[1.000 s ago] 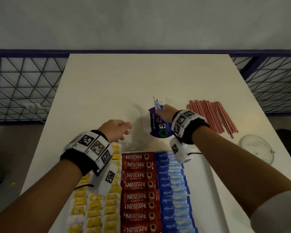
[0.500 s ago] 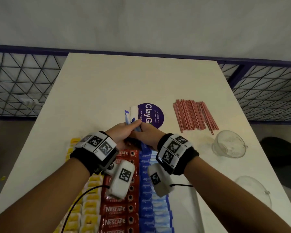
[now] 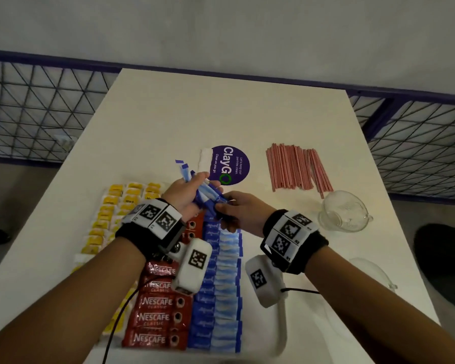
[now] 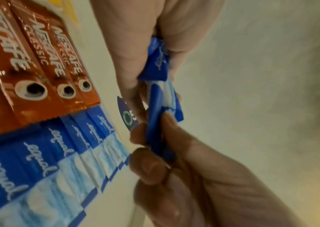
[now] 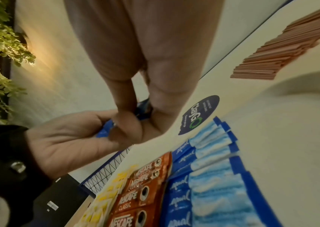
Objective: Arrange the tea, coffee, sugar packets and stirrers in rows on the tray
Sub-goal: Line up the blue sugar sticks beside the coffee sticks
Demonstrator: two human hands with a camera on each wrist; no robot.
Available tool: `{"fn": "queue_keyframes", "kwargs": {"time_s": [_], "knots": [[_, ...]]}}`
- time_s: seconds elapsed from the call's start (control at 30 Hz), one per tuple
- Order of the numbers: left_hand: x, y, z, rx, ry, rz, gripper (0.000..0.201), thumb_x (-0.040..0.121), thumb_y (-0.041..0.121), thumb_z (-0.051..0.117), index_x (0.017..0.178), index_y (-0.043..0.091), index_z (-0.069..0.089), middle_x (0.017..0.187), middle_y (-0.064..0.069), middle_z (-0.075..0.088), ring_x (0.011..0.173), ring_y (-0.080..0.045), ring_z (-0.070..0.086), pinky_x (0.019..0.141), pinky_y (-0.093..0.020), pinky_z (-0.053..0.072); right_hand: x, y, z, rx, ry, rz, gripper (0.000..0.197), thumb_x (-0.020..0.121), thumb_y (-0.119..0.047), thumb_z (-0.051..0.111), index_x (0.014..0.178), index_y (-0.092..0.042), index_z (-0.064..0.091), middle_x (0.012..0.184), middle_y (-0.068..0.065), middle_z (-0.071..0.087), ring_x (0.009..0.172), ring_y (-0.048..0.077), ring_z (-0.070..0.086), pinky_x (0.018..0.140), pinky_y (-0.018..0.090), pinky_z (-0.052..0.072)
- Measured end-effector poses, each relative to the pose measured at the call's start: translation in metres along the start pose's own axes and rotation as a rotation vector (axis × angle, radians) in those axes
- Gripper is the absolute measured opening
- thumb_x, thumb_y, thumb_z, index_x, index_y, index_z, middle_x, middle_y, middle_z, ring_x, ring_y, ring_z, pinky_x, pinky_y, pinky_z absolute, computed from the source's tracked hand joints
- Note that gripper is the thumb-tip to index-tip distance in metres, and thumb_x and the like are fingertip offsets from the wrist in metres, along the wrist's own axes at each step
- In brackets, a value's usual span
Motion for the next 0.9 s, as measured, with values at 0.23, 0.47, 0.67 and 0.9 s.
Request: {"fn": "queue_keyframes", "kwargs": {"time_s": [0.23,0.47,0.67,0.9], "knots": [[-0.007,-0.011,0.016,-0.008,0.011,0.034,0.023,0.099,0.018,0.039,0.080,0.011,0.049,0.044,0.002,0.059,0.043,-0.010,0.059,0.050,-0.024,0.050,-0.012,0.004,-0.008,0.143,-0.024,-0.030,0.015,0.090,0.005,0.049,0.097,-0.004,0.040,0.076,0.019,0.056,0.043,0.014,0.063,0.042,0.020,0.050],[-0.009,-0.012,0.020,0.054,-0.009,0.132,0.020,0.098,0.021,0.043,0.087,0.007,0.052,0.066,-0.007,0.058,0.052,-0.014,0.060,0.052,-0.024,0.051,-0.010,0.000,-0.007,0.211,0.007,-0.050,0.015,0.089,0.002,0.055,0.094,-0.006,0.043,0.079,0.022,0.061,0.047,0.018,0.065,0.047,0.022,0.054],[-0.009,-0.019,0.023,0.116,-0.169,0.079,0.025,0.100,0.011,0.035,0.122,0.005,0.044,0.080,-0.009,0.053,0.067,-0.018,0.056,0.058,-0.024,0.052,-0.008,0.013,-0.008,0.220,0.040,0.013,0.017,0.088,-0.008,0.059,0.098,-0.004,0.046,0.089,0.026,0.064,0.056,0.023,0.068,0.051,0.026,0.057],[-0.005,-0.022,0.017,0.181,-0.261,-0.016,0.020,0.099,0.014,0.038,0.097,0.005,0.057,0.074,-0.004,0.070,0.067,-0.015,0.067,0.058,-0.024,0.057,-0.016,0.009,-0.004,0.131,0.092,-0.031,0.019,0.091,-0.005,0.054,0.109,-0.004,0.049,0.081,0.014,0.063,0.048,0.015,0.066,0.052,0.027,0.058]]}}
Point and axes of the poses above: each hand's wrist, its own x-axis towards the middle knuckle, its own z-axis out of the palm, y = z × x, the point moved 4 cm from there along x, towards the middle knuckle
